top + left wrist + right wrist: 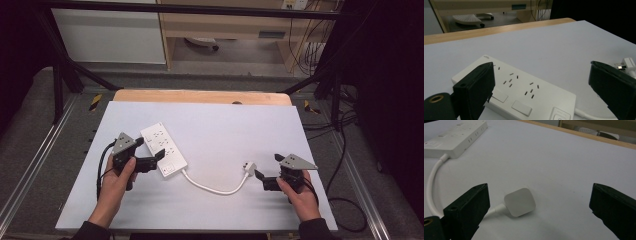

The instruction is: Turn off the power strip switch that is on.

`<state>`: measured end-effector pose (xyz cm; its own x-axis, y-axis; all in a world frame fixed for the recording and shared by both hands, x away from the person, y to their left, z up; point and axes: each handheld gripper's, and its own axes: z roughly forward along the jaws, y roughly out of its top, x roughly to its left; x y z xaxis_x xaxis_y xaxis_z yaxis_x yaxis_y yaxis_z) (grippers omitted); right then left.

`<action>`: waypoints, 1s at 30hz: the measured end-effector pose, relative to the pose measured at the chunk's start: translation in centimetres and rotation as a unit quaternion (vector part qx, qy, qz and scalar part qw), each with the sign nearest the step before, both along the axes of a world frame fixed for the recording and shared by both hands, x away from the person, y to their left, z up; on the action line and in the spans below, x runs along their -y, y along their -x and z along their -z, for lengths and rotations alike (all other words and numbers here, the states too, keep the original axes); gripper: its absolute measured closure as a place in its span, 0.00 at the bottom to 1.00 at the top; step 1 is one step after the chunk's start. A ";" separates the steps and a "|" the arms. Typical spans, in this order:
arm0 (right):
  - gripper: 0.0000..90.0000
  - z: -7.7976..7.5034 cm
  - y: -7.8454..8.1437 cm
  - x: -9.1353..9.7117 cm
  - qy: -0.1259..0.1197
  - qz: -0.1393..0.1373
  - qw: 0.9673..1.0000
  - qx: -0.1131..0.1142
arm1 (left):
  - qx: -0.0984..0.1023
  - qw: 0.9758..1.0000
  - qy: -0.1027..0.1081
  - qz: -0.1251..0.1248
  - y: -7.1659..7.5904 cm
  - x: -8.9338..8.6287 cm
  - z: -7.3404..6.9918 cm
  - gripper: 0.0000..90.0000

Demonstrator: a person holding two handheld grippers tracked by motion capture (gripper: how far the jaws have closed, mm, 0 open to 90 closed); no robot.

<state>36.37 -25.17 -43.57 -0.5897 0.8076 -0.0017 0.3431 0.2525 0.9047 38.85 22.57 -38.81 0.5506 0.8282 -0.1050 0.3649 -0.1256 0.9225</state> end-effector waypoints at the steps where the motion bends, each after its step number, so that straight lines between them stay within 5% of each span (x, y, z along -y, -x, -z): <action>1: 0.04 0.0 0.0 0.0 0.000 0.000 1.000 0.000 | 0.001 1.000 -0.002 0.000 -0.2 0.0 0.0 0.07; 15: 0.04 0.0 0.0 0.1 0.000 0.002 1.000 0.000 | 0.010 1.000 0.004 -0.021 -2.5 0.1 -0.6 0.09; 30: 0.04 0.0 0.0 0.2 0.000 0.004 1.000 -0.003 | -0.003 1.000 0.005 -0.029 -4.8 -0.1 -0.2 0.09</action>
<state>36.38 -25.34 -43.61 -0.5837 0.8120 0.0016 0.3503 0.2501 0.9026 43.63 22.68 -38.59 0.5012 0.8575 -0.1160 0.3760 -0.0951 0.9217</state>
